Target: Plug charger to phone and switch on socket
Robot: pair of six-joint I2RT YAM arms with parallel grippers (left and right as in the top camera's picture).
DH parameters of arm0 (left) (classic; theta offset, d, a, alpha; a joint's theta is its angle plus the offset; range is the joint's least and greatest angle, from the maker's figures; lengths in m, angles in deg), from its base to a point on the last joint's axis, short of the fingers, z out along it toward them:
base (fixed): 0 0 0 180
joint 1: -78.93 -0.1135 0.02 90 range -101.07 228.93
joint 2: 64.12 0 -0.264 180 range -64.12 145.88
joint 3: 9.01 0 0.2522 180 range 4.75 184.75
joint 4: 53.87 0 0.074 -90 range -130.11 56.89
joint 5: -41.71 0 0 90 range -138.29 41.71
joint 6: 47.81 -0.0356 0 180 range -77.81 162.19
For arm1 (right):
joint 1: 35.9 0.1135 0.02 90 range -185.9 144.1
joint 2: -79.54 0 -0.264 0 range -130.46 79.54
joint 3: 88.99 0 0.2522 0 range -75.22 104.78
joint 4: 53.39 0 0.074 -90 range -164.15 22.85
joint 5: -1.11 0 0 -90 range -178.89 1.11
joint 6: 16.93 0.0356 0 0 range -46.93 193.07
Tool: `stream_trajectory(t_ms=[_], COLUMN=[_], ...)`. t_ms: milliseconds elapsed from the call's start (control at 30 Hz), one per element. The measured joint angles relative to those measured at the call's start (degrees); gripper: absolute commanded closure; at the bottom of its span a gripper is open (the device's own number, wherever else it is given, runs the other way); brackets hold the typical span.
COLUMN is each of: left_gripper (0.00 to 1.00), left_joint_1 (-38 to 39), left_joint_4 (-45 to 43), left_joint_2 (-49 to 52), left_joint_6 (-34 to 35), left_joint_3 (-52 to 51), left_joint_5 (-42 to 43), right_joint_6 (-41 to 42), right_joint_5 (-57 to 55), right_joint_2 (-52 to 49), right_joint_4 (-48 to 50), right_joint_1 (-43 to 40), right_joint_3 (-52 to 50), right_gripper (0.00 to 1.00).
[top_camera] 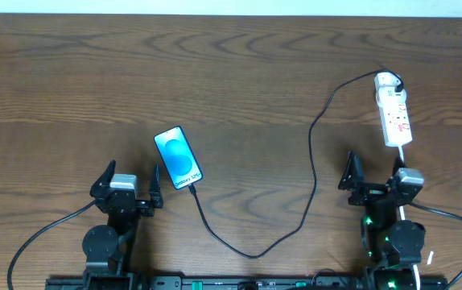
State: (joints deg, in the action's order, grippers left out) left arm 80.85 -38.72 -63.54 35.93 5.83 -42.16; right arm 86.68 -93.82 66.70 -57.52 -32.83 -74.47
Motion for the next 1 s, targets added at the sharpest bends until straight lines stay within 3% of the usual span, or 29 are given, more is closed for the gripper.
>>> stream_trajectory(t_ms=[333, 533, 800, 1000], left_gripper=[0.12, 0.12, 0.12, 0.12], left_joint_1=[0.00, 0.00, 0.00, 0.00], left_joint_4=[0.00, 0.02, 0.02, 0.02], left_joint_2=[0.00, 0.00, 0.00, 0.00], left_joint_6=[0.00, 0.00, 0.00, 0.00], left_joint_3=[0.00, 0.00, 0.00, 0.00], left_joint_5=[0.00, 0.00, 0.00, 0.00], right_joint_6=[-1.11, -3.91, -12.66, -14.49], right_joint_5=[0.00, 0.00, 1.99, 2.16], right_joint_2=[2.51, 6.29, 12.11, 12.13], right_joint_4=[-5.14, -13.22, -13.46, -13.46], right_joint_1=[0.26, 0.26, 0.28, 0.26], right_joint_3=[-0.37, -0.37, -0.37, -0.37], right_gripper=[0.01, 0.01, 0.01, 0.01])
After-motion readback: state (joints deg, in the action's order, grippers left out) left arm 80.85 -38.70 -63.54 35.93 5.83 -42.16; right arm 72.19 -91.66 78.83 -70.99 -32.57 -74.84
